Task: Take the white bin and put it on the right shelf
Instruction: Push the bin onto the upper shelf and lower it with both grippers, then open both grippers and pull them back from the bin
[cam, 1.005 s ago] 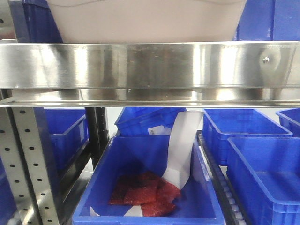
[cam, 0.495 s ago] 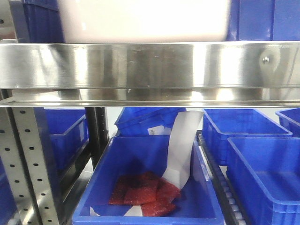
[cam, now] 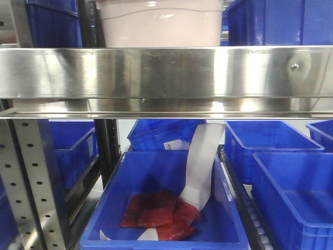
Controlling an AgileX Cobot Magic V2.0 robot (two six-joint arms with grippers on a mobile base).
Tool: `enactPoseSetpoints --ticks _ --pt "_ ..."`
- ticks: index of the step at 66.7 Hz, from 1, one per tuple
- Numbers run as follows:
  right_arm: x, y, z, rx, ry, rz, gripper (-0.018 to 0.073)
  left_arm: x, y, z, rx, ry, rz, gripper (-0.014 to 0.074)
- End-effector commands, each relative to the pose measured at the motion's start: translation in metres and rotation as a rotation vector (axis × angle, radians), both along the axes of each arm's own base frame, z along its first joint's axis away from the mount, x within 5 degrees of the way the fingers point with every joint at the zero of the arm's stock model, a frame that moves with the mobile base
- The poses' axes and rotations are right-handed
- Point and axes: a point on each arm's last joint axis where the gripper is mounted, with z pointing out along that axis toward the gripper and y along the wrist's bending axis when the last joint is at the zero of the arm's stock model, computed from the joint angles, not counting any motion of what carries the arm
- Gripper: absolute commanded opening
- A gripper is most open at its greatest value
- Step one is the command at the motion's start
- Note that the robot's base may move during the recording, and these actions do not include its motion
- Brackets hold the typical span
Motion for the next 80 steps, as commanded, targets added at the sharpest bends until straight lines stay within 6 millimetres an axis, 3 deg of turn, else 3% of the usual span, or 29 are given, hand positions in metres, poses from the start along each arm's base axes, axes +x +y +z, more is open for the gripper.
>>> enactPoseSetpoints --ticks 1,9,15,23,30,37,45,52,57,71,80 --pt "-0.007 0.001 0.033 0.056 -0.118 -0.053 0.0068 -0.007 -0.001 0.033 -0.117 -0.086 0.042 -0.0108" --pt "-0.005 0.001 0.051 0.100 -0.160 -0.104 0.0066 -0.004 -0.001 0.043 -0.218 -0.092 0.107 -0.0123" --pt "-0.010 0.001 0.083 0.051 -0.236 -0.245 0.0066 -0.011 -0.002 0.060 -0.198 -0.110 0.238 -0.0118" --pt "-0.028 0.003 0.113 -0.126 -0.395 -0.398 0.0066 -0.046 -0.009 0.095 0.017 -0.334 0.436 -0.0118" --pt "-0.044 0.008 0.113 -0.322 -0.440 -0.392 0.0066 -0.072 -0.013 0.106 0.103 -0.457 0.518 -0.0118" --pt "-0.056 0.007 0.100 -0.419 -0.448 -0.441 0.0066 -0.084 -0.004 0.087 0.117 -0.436 0.606 -0.0118" --pt "-0.080 -0.005 0.077 -0.444 -0.486 -0.614 0.0066 -0.098 0.009 0.046 0.167 -0.368 0.712 -0.0118" --pt "-0.111 -0.018 0.049 -0.499 -0.550 -0.806 0.0066 -0.116 0.018 0.006 0.224 -0.306 0.766 -0.0118" --pt "-0.132 -0.026 0.025 -0.534 -0.568 -0.914 0.0066 -0.130 0.027 -0.012 0.246 -0.295 0.836 -0.0118" --pt "-0.186 -0.029 -0.046 -0.605 -0.524 -0.987 0.0066 -0.166 0.041 -0.038 0.287 -0.328 0.915 -0.0118" --pt "-0.220 -0.021 -0.073 -0.590 -0.518 -0.936 0.0066 -0.198 0.045 -0.046 0.256 -0.367 0.905 -0.0118"
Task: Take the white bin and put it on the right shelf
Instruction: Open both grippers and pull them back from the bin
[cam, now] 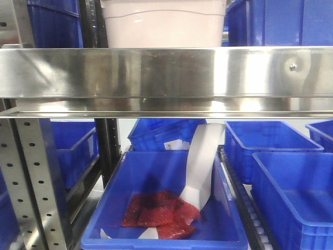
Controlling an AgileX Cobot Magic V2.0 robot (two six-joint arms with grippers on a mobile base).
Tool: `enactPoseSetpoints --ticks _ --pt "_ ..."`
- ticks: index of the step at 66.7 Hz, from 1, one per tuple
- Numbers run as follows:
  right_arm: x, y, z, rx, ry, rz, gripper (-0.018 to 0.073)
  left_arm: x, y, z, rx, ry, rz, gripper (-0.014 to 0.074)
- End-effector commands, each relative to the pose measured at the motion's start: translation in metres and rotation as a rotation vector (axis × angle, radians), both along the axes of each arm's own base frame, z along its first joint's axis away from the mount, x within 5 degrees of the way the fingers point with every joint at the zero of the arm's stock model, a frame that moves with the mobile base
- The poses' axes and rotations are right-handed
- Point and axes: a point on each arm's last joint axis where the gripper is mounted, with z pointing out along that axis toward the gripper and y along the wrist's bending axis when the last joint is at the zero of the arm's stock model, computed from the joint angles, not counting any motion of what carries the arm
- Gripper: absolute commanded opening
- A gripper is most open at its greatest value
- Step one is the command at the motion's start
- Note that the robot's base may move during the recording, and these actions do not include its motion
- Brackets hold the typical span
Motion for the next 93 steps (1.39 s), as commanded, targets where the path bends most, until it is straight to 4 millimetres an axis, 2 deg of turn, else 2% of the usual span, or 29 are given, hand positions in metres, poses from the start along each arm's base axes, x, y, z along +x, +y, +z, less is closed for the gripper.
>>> enactPoseSetpoints --ticks 1,8,20,31,77,93 --pt "-0.018 0.000 0.002 -0.019 -0.076 -0.015 0.0066 -0.020 0.005 0.007 0.000 -0.083 0.020 -0.0118" --pt "-0.040 0.007 -0.006 -0.017 -0.102 0.038 0.0066 -0.044 0.009 -0.002 0.008 -0.137 0.019 -0.0118" --pt "-0.070 0.016 0.002 -0.032 -0.212 0.099 0.0066 -0.081 0.015 -0.019 -0.008 -0.238 0.020 -0.0118" --pt "-0.080 0.017 0.005 -0.039 -0.264 0.097 0.0066 -0.100 0.018 -0.021 -0.035 -0.316 0.015 -0.0118" --pt "-0.080 0.017 0.005 -0.039 -0.265 0.096 0.0066 -0.101 0.018 -0.020 -0.037 -0.324 0.015 -0.0118" --pt "-0.078 0.016 -0.004 -0.029 -0.242 0.096 0.0066 -0.101 0.018 -0.020 -0.037 -0.324 0.015 -0.0118"
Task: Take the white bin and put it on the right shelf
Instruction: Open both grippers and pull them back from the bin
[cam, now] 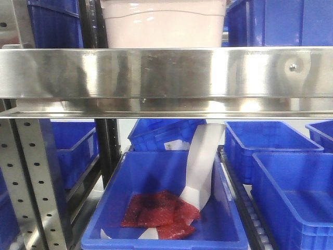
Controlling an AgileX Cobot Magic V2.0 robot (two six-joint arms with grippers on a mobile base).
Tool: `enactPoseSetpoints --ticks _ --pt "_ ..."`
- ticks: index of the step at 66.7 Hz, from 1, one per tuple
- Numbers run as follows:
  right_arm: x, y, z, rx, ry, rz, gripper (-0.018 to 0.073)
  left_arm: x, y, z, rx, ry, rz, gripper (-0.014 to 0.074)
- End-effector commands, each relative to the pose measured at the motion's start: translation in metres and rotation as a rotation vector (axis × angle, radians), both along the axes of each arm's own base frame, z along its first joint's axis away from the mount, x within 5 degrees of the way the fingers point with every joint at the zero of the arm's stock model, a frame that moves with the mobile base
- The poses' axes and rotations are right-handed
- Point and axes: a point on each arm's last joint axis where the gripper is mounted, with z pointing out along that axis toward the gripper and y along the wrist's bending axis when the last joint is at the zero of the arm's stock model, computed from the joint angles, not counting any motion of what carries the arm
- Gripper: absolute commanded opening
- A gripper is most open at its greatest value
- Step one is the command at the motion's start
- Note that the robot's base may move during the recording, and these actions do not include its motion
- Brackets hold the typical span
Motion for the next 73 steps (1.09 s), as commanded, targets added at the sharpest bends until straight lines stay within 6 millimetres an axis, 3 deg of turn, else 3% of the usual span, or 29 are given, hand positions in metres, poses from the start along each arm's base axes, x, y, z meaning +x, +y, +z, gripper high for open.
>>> enactPoseSetpoints --ticks 1,10,18,38,57,73 --pt "-0.001 -0.004 0.012 0.003 -0.062 -0.043 0.0066 -0.001 0.002 0.010 -0.011 -0.032 0.023 -0.0118" --pt "0.000 -0.002 0.003 -0.169 0.038 -0.027 0.0066 -0.001 0.002 0.010 -0.011 -0.032 0.023 -0.0118" --pt "0.001 -0.003 -0.007 -0.087 0.096 -0.022 0.0066 -0.001 0.002 0.010 -0.011 -0.032 0.023 -0.0118" --pt "0.008 -0.003 -0.066 -0.172 -0.107 -0.032 0.0066 -0.001 0.002 0.010 -0.011 -0.032 0.023 -0.0118" --pt "-0.009 -0.004 -0.073 -0.173 -0.081 -0.047 0.0066 -0.001 0.002 0.010 -0.011 -0.032 0.023 -0.0118" --pt "-0.008 -0.005 -0.075 -0.173 -0.064 -0.049 0.0066 -0.001 0.001 0.009 -0.008 -0.028 0.011 -0.0118"
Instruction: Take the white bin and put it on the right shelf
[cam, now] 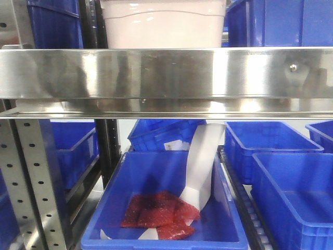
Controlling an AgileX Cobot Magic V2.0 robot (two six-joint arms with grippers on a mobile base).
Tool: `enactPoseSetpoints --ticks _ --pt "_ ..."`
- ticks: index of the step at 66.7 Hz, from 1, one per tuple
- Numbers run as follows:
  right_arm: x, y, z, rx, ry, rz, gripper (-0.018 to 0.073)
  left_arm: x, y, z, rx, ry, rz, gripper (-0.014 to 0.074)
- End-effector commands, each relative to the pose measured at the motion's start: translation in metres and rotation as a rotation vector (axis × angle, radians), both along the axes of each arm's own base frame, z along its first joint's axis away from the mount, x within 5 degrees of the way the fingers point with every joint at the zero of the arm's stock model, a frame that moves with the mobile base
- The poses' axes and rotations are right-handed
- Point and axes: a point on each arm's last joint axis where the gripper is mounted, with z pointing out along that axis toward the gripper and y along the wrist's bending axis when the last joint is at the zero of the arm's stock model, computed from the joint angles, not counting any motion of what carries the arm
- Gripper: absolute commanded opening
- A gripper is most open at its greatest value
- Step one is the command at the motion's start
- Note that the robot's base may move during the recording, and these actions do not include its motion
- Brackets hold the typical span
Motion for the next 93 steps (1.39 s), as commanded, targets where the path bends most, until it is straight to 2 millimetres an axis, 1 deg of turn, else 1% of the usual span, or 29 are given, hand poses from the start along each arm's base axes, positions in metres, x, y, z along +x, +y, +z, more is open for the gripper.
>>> enactPoseSetpoints --ticks 1,55,69,76,85,90,93 --pt "-0.002 0.000 0.008 -0.015 -0.101 -0.005 0.0066 -0.001 0.001 0.010 -0.008 -0.027 0.010 -0.0118" --pt "-0.002 0.000 0.009 -0.015 -0.103 -0.005 0.0066 -0.001 0.001 0.009 -0.006 -0.024 0.002 -0.0118" --pt "-0.002 0.000 0.009 -0.015 -0.103 -0.005 0.0066 0.000 0.003 0.008 -0.011 -0.029 0.027 -0.0118" --pt "-0.002 0.000 0.009 -0.015 -0.103 -0.005 0.0066 0.001 0.005 0.003 -0.001 -0.025 0.060 -0.0118" --pt "-0.002 0.000 0.009 -0.015 -0.103 -0.005 0.0066 0.002 -0.002 -0.006 0.006 0.029 -0.003 -0.0118" --pt "-0.002 0.000 0.009 -0.015 -0.103 -0.005 0.0066 0.003 -0.006 -0.013 0.071 0.105 -0.025 -0.0118" --pt "-0.002 0.000 0.009 -0.015 -0.103 -0.005 0.0066 0.002 -0.005 -0.018 0.145 0.151 -0.006 -0.0118"
